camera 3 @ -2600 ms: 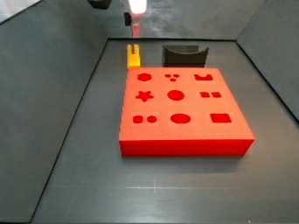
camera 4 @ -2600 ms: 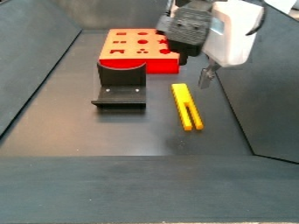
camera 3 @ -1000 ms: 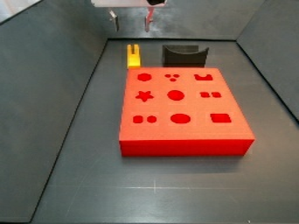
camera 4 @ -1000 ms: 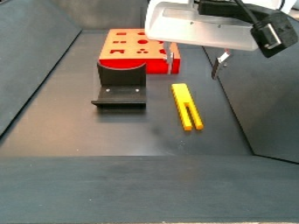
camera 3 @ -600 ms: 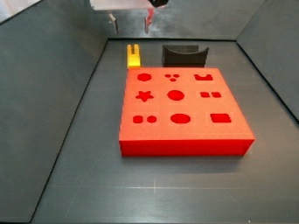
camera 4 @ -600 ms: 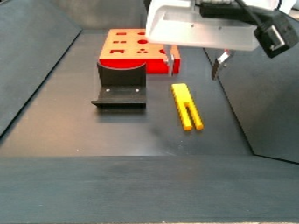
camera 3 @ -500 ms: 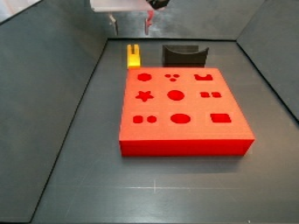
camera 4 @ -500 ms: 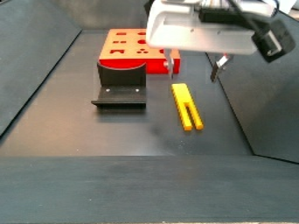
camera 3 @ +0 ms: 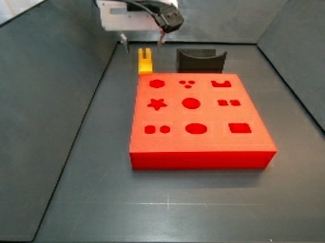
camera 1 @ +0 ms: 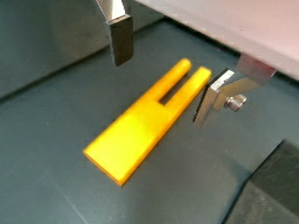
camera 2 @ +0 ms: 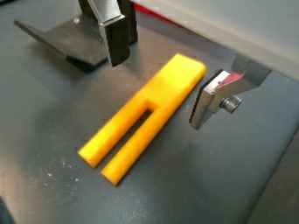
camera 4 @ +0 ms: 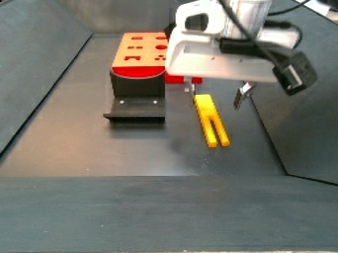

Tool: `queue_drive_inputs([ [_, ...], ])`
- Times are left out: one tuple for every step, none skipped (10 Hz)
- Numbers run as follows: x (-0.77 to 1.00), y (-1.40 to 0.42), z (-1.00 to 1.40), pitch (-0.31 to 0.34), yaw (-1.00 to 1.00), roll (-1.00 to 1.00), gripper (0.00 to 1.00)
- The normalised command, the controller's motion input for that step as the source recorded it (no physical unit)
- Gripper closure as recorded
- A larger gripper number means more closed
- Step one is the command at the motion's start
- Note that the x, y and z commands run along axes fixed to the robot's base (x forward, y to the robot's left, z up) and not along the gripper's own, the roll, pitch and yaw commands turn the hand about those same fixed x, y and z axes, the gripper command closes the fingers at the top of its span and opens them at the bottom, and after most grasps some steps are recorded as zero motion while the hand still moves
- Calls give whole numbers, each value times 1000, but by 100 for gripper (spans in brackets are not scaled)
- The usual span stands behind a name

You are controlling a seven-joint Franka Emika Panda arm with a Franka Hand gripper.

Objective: Pick up the square-circle object. Move up. Rotate the square-circle object. Place the square-circle object on the fixture. Regrasp the square-circle object. Move to above the board. Insert the square-circle object.
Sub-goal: Rotate the square-circle object, then move up.

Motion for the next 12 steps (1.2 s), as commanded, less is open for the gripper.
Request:
queue_drive_inputs([
  [45,11,-725,-49,-4,-76,0],
  [40,10,-578,-57,2,-87,0],
  [40,10,-472,-64,7,-95,0],
  [37,9,-338,-72,11,-104,0],
  [34,11,-273,-74,13,-108,0],
  [0,0,0,0,0,0,100],
  [0,0,833,0,0,0,100],
  [-19,-1,804,15,-1,-1,100],
  [-29,1,741,27,-4,3,100],
  [-17,8,539,48,-10,18,100],
  [-17,9,445,60,-12,25,100],
  [-14,8,256,67,-16,40,100],
])
